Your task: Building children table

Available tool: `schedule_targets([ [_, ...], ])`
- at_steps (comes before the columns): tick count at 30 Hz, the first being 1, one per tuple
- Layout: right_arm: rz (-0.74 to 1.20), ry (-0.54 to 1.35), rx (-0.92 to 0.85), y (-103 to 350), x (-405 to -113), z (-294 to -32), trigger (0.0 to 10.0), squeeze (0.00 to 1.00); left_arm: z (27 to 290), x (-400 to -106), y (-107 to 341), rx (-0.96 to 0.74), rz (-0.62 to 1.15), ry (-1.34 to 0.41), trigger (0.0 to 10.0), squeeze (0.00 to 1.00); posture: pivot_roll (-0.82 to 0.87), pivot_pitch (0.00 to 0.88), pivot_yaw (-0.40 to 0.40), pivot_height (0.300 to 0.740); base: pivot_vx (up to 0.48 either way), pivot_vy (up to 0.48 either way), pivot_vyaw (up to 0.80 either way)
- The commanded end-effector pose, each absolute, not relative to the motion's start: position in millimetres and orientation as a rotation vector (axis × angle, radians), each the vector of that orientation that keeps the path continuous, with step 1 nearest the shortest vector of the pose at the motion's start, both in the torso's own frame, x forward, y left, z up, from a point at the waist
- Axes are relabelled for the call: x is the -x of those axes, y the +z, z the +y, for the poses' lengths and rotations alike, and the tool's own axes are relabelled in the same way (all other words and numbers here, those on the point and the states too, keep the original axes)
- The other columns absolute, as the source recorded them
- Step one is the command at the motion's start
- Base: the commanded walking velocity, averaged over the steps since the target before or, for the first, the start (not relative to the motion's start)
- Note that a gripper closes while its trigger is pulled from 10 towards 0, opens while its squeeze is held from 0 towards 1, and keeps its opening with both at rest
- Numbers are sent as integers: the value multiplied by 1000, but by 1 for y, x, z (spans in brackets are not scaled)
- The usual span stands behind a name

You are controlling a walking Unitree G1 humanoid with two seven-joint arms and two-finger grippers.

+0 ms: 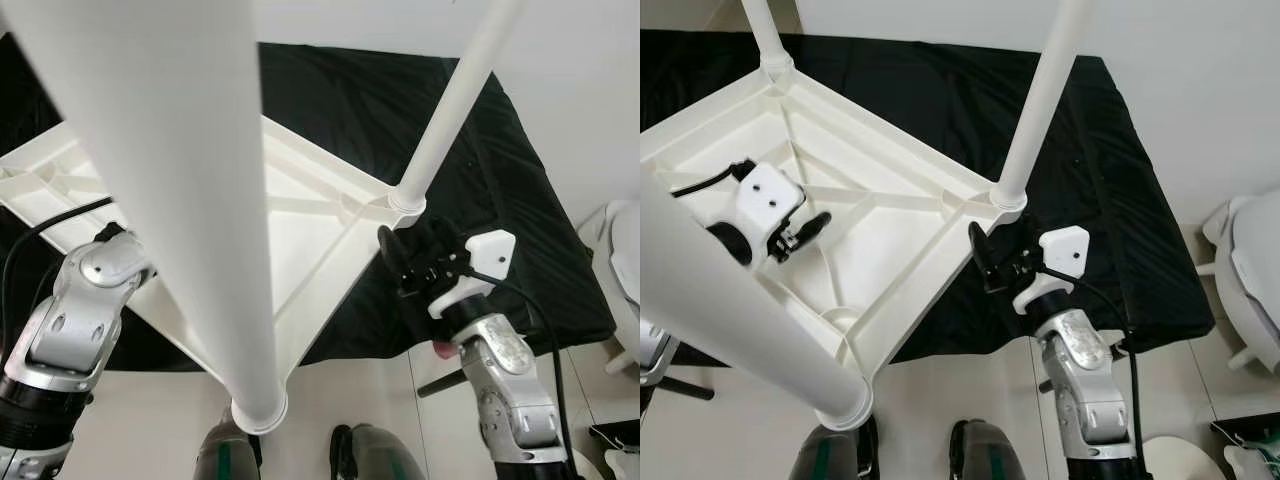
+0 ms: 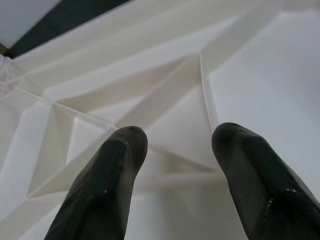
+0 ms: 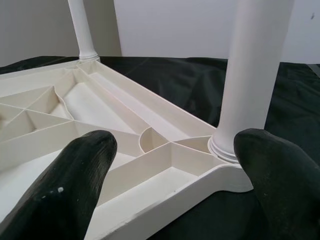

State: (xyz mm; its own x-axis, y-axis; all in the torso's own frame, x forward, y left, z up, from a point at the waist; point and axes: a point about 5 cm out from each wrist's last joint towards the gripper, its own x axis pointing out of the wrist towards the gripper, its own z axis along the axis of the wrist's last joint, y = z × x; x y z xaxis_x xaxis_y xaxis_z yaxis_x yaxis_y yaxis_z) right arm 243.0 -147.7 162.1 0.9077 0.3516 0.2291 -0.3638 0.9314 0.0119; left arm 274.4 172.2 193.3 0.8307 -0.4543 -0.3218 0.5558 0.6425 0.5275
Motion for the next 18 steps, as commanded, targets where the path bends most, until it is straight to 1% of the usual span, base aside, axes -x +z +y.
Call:
schedule_targets([
  [1, -215, 371, -60, 161, -242, -150, 10000, 0, 172, -268, 189, -707, 188, -635, 10000, 0, -37, 99, -38, 740, 0, 0, 0],
  [6, -219, 378, -61, 163, -244, -148, 10000, 0, 169, -263, 177, -746, 265, -682, 10000, 0, -34, 100, -43, 740, 0, 0, 0],
  [8, -219, 378, -61, 163, -244, -148, 10000, 0, 169, -263, 177, -746, 265, -682, 10000, 0, -34, 100, -43, 740, 0, 0, 0],
  [11, -223, 381, -62, 164, -245, -148, 10000, 0, 168, -264, 163, -817, 321, -669, 10000, 0, -36, 98, -45, 740, 0, 0, 0],
  [18, -221, 379, -62, 165, -245, -150, 10000, 0, 168, -265, 158, -833, 342, -646, 10000, 0, -45, 99, -46, 740, 0, 0, 0],
])
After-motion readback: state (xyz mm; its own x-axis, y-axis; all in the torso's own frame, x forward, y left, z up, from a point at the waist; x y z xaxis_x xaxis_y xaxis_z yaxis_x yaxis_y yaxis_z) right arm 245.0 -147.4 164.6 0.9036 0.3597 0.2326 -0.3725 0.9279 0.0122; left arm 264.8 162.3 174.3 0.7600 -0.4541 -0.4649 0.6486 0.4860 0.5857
